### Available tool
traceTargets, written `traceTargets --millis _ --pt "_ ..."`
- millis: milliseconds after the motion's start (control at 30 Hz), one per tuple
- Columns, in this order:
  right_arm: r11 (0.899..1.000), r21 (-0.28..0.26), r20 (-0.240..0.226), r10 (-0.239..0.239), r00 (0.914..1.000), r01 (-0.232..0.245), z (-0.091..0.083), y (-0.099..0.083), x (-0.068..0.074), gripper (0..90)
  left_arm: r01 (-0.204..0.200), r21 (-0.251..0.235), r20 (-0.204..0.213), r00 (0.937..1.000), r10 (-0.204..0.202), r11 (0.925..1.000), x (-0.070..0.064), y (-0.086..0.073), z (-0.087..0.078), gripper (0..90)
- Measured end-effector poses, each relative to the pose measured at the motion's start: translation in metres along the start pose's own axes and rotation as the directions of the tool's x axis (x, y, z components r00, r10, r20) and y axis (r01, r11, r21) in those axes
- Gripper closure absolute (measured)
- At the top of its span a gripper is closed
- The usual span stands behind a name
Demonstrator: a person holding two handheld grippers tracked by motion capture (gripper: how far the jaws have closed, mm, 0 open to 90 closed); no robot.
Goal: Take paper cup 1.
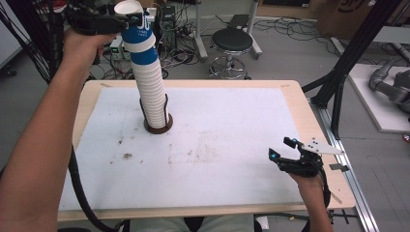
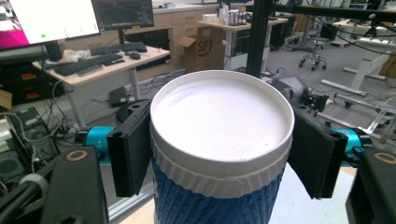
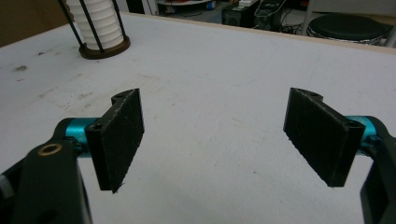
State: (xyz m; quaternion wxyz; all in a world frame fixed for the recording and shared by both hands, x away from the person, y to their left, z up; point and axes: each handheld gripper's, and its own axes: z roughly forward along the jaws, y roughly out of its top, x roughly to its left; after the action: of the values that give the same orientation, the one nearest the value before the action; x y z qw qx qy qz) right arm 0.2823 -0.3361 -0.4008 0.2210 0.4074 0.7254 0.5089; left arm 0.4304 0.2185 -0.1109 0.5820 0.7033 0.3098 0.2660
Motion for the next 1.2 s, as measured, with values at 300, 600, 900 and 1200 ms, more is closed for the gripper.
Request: traceTargets --millis 300,600,900,1200 --pt "1.000 0.001 -0.001 -0.005 1.0000 0.005 0.000 0.000 0.001 20.8 0.037 -0.101 0.000 0.9993 -0.037 0.9942 0.005 0.015 -0.026 29.6" --pt "1.000 0.004 -0.003 -0.005 1.0000 0.005 0.001 0.000 0.002 20.7 0.049 -0.167 -0.010 0.9986 -0.052 0.9848 0.013 0.015 -0.059 29.6" --pt "1.000 0.005 -0.005 -0.006 1.0000 0.006 0.002 0.000 0.003 20.8 0.033 -0.157 -0.052 0.9978 -0.042 0.9871 0.023 -0.002 -0.086 29.6" --pt "1.000 0.005 -0.005 -0.008 1.0000 0.008 0.002 0.000 0.005 20.8 0.016 -0.140 -0.048 0.9986 -0.023 0.9900 0.025 -0.029 -0.106 29.6"
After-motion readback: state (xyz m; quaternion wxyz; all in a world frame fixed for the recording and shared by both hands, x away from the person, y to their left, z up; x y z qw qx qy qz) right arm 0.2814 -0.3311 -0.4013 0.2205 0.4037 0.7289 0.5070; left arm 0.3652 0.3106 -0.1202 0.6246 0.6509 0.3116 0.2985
